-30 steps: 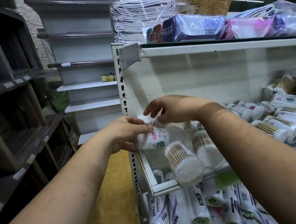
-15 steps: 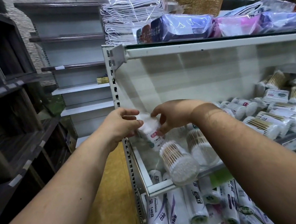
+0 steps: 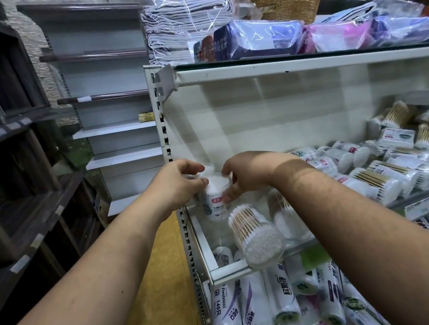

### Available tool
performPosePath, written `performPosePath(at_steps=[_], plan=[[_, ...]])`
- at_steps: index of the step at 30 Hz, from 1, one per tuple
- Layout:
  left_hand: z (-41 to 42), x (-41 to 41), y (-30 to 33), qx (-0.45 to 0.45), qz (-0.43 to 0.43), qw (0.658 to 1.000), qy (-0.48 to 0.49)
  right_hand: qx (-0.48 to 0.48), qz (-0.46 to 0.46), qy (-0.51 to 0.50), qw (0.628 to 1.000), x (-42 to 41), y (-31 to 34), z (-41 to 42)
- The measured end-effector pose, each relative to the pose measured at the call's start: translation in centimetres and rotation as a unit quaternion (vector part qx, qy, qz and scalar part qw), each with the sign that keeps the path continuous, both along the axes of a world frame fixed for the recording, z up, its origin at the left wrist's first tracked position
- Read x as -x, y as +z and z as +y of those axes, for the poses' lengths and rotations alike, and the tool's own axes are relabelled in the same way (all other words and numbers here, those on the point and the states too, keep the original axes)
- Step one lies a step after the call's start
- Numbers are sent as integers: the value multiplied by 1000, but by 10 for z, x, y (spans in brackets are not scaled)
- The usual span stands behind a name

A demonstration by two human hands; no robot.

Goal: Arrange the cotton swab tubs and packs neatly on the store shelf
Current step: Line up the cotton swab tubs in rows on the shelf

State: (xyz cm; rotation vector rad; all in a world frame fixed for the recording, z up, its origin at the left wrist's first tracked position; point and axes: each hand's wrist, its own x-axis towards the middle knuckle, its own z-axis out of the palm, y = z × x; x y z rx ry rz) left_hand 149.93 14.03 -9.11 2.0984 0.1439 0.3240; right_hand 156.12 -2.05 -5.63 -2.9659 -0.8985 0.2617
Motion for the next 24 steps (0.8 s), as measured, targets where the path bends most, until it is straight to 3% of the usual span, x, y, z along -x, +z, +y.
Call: performPosePath(at_steps=[8,14,18,24], plan=[[-1,2,2,-19,1,1000,5,-20,12,8,1000,-2,-1,-5],[-2,-1,10,-20,-36,998,39,-104,8,5,994,-20,16,-28],[-17,-5,14,-24,-61,997,50,-38,-22,-13,999,-34,15,-38],[-36,-11,14,-177,-73,977,90,15,40,29,999,-48,-4,-40]])
